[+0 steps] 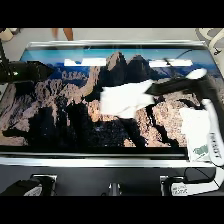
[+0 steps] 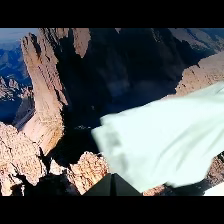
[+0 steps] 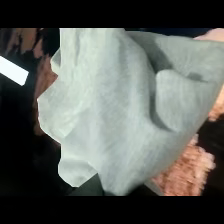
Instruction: Fold the shirts.
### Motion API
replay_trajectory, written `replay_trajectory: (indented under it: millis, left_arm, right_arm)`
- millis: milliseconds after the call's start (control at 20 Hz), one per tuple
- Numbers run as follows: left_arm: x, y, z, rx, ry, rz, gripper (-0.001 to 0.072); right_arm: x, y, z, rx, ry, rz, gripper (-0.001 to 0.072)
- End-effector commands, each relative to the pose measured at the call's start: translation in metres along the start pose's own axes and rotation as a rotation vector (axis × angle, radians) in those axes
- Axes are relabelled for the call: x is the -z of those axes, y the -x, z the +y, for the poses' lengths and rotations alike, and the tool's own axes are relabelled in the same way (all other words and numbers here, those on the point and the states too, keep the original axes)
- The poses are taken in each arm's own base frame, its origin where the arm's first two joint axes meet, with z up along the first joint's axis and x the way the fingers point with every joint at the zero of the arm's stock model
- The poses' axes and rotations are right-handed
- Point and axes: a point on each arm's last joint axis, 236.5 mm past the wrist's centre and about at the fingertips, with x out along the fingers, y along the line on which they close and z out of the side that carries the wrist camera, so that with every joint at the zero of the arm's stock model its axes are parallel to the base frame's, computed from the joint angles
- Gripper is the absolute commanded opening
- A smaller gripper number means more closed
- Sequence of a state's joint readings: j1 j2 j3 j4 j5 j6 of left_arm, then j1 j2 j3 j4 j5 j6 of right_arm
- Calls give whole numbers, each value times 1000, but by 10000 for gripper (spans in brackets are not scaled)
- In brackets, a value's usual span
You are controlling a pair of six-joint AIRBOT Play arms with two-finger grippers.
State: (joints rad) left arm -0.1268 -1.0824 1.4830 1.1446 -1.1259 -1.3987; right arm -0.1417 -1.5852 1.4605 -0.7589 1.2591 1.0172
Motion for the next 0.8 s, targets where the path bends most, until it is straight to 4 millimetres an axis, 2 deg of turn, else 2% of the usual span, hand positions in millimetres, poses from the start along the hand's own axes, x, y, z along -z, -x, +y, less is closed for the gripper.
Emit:
replay_trajectory:
  millis: [0,100,250,350,500,750]
  left_arm:
    - [0,-1,1,-2,-2,2,27]
    - [1,-4,2,-2,0,7,27]
    - [3,-8,4,-2,4,18,27]
    - [4,-11,5,-2,7,24,27]
    - [6,-14,6,-2,9,31,28]
    - [6,-15,7,-2,10,35,28]
  right_arm:
    - [7,116,-60,208,-90,-68,29]
    - [32,167,-86,296,-154,-73,29]
    - [82,225,-121,448,-257,-16,29]
    - [93,253,-135,506,-304,-57,29]
    - [88,283,-148,567,-365,-184,29]
    - [33,315,-145,554,-421,-500,29]
